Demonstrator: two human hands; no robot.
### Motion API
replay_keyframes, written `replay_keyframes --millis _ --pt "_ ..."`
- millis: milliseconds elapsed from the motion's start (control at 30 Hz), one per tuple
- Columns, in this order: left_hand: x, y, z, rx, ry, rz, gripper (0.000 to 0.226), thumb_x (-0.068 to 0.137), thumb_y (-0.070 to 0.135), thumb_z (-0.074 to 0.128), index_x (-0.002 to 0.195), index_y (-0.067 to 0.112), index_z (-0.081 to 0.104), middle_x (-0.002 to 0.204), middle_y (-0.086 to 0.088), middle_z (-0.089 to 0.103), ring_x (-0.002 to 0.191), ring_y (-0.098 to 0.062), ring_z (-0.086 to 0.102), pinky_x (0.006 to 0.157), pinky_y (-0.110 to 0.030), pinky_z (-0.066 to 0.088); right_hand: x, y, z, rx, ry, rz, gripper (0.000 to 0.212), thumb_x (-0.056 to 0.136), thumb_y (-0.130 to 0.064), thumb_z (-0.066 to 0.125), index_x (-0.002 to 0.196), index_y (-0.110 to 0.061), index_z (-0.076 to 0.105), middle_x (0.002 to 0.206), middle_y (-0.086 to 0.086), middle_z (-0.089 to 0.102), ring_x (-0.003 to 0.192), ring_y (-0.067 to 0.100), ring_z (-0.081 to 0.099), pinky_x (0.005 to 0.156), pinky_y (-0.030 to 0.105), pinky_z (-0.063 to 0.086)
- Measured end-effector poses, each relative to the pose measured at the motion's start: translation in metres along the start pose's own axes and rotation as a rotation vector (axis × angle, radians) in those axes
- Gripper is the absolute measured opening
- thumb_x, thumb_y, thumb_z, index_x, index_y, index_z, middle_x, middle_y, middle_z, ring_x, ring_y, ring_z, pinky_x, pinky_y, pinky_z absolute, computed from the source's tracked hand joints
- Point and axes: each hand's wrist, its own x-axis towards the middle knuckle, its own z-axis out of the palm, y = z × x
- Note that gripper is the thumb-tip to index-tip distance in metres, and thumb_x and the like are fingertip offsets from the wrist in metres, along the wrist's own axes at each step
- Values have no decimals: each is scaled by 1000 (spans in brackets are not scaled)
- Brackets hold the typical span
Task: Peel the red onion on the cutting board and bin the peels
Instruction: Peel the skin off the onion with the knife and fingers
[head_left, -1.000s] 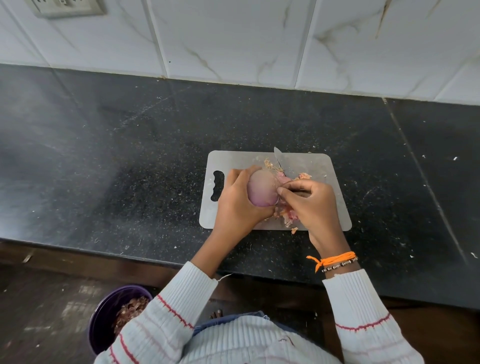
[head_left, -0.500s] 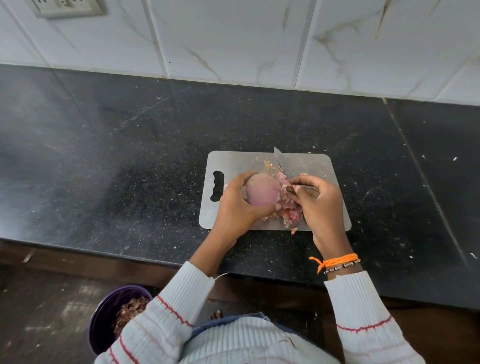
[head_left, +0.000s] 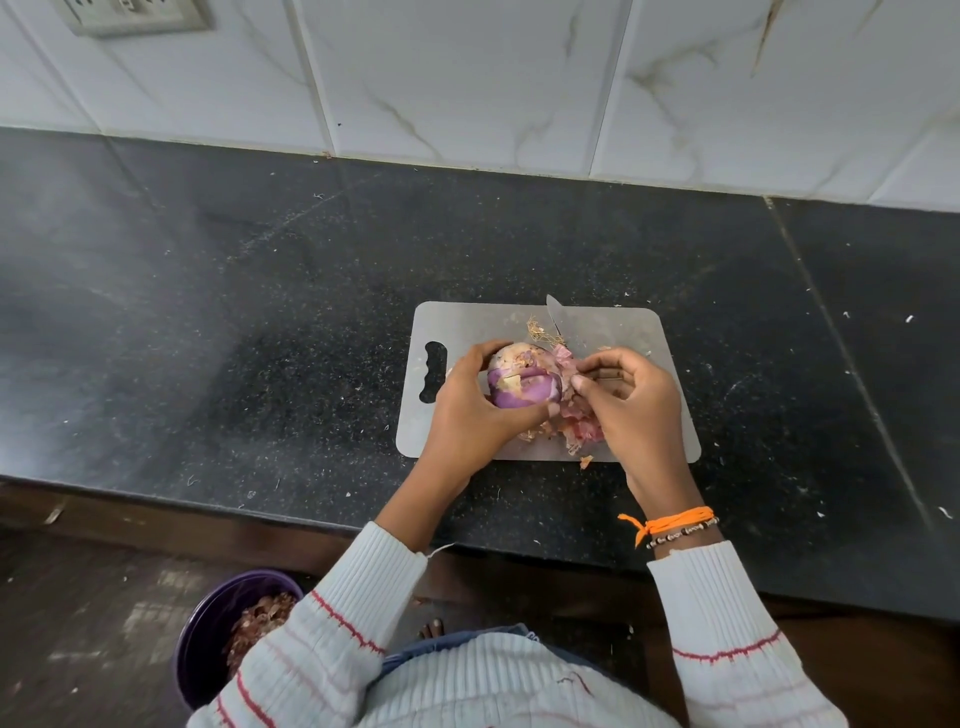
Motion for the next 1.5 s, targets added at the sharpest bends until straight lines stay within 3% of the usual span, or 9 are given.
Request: replay_keyframes --millis 167,333,500,767,867,1000,1133,1267,1500 --pt "-1 0 0 -67 6 -44 66 62 28 86 119 26 52 112 6 61 101 -11 62 84 -34 56 3 6 -6 -92 8 31 10 84 -6 64 87 -16 66 80 -18 60 72 -6 59 62 5 47" --pt "-1 2 3 -67 4 -35 64 68 20 82 122 22 49 114 4 58 103 -12 61 84 -29 55 -2 -5 -4 165 -104 159 5 88 -30 61 86 -33 58 90 -18 59 85 1 61 71 17 52" --pt "-1 0 4 -81 -13 -50 64 70 20 79 125 20 48 117 -2 57 103 -14 60 87 -33 55 -3 -7 0 223 -149 197 9 86 -6 62 93 -11 66 79 -2 67 61 -1 65 56 20 55" --pt "-2 4 0 -159 -27 -60 60 73 10 76 124 25 48 116 3 57 101 -12 61 85 -31 55 3 19 -2 -216 -42 22 12 84 -3 61 91 -11 67 84 -4 64 73 2 58 58 3 43" --pt "-2 6 -1 -107 -52 6 64 71 7 77 125 23 48 114 4 57 100 -10 62 84 -26 55 2 18 0 -233 -16 -51 21 83 2 59 96 -12 68 90 -5 64 81 6 60 65 1 43" --pt "-2 5 0 -30 -82 66 67 67 7 79 125 22 48 108 12 58 98 -9 62 83 -24 55 1 3 1 -167 21 -254 16 83 0 62 96 -9 68 92 -4 62 84 -3 57 72 0 42" --pt "-3 6 1 -10 -119 72 68 68 6 79 127 20 47 108 15 56 99 -8 62 83 -23 54 -1 -1 1 -177 -4 -389 11 80 -8 70 91 -8 70 90 2 67 85 5 62 74 10 49" --pt "-5 9 0 16 -127 80 73 66 7 80 130 17 46 109 9 58 99 -12 63 85 -25 54 -1 3 -1 -184 -25 -386 12 78 -13 73 89 -9 71 88 3 69 85 11 64 73 27 57" --pt "-7 11 2 95 -104 117 76 63 8 79 130 22 47 111 9 55 99 -11 61 87 -29 54 0 4 -1 -211 -6 -409 9 77 -12 73 85 -8 71 83 3 69 81 11 64 71 25 55"
